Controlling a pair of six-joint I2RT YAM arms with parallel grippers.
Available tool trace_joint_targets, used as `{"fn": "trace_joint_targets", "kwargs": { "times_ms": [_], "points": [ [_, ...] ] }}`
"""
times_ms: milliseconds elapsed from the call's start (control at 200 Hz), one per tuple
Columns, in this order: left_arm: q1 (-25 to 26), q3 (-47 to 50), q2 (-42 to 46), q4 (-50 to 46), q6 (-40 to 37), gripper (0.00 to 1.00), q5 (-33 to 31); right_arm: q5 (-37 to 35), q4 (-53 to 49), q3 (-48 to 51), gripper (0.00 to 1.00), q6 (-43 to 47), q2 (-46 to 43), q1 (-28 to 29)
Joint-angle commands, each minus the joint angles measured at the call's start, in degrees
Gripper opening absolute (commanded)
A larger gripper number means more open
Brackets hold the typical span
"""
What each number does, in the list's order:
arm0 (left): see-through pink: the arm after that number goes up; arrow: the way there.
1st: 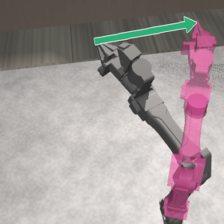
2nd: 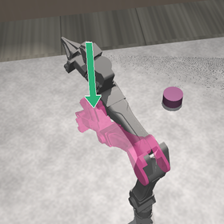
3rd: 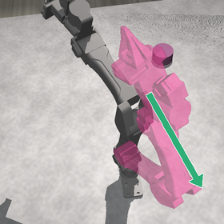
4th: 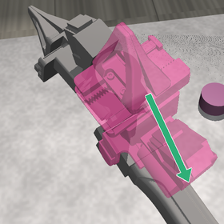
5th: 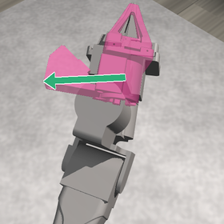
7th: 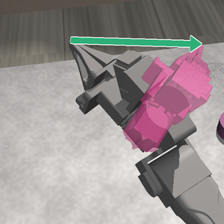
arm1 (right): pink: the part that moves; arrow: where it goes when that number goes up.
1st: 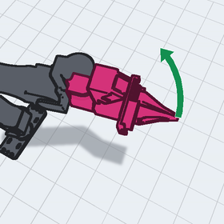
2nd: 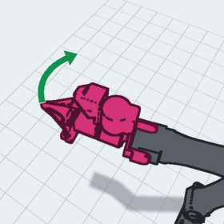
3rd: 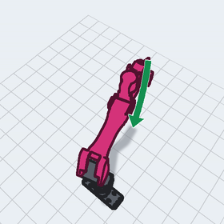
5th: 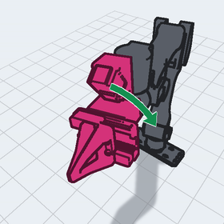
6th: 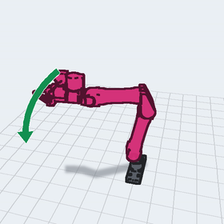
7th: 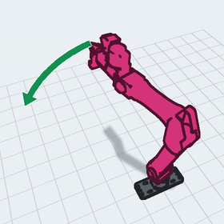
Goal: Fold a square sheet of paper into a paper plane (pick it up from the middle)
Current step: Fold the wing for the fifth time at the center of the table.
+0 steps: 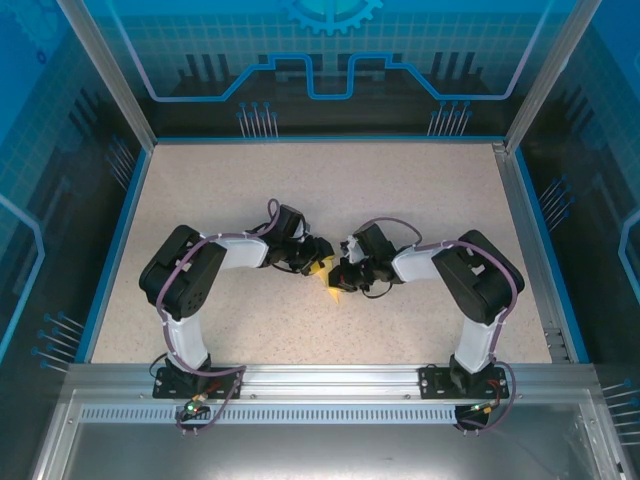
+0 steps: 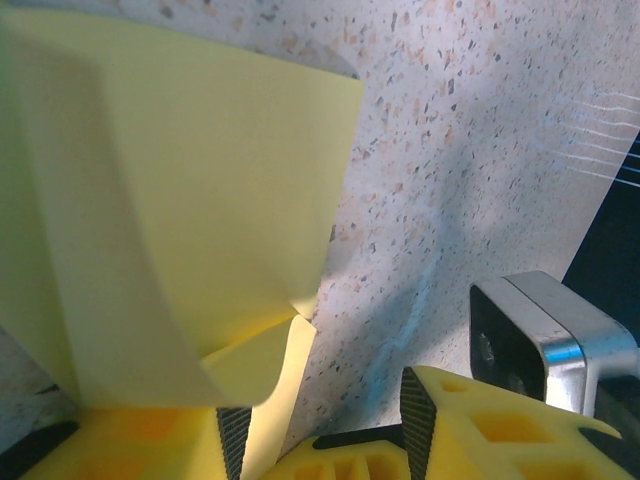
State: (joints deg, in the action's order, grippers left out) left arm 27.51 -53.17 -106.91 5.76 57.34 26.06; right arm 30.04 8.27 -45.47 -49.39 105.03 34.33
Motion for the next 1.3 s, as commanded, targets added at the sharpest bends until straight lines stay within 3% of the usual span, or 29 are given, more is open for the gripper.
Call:
{"fn": "trace_joint_targets", "kwargs": {
  "times_ms": [0, 290, 520, 840, 1296],
  "points": [
    [-0.1, -0.7, -3.0, -4.7, -2.9, 0.47, -1.9, -3.0, -5.1, 2.9, 0.03, 2.1, 2.5, -0.4],
    [-0.1, -2.1, -2.9, -6.3, -4.3, 0.49, -2.0, -1.6, -2.6, 6.0, 0.04, 1.8, 0.3, -0.7],
    [0.0, -1.2, -4.1, -4.6, -3.1, 0.49, -1.5, 1.5, 1.5, 1.3, 0.08, -1.0, -3.3, -0.4],
    [0.0, -1.3, -4.2, -4.1, -2.4, 0.49, -0.7, 0.1, 4.5, -3.0, 0.10, -3.7, 3.2, 1.2],
    [-0.3, -4.2, 0.0, -5.9, -6.6, 0.53, 0.4, -3.0, 3.6, 4.6, 0.03, -3.0, 5.4, 0.1]
  ]
}}
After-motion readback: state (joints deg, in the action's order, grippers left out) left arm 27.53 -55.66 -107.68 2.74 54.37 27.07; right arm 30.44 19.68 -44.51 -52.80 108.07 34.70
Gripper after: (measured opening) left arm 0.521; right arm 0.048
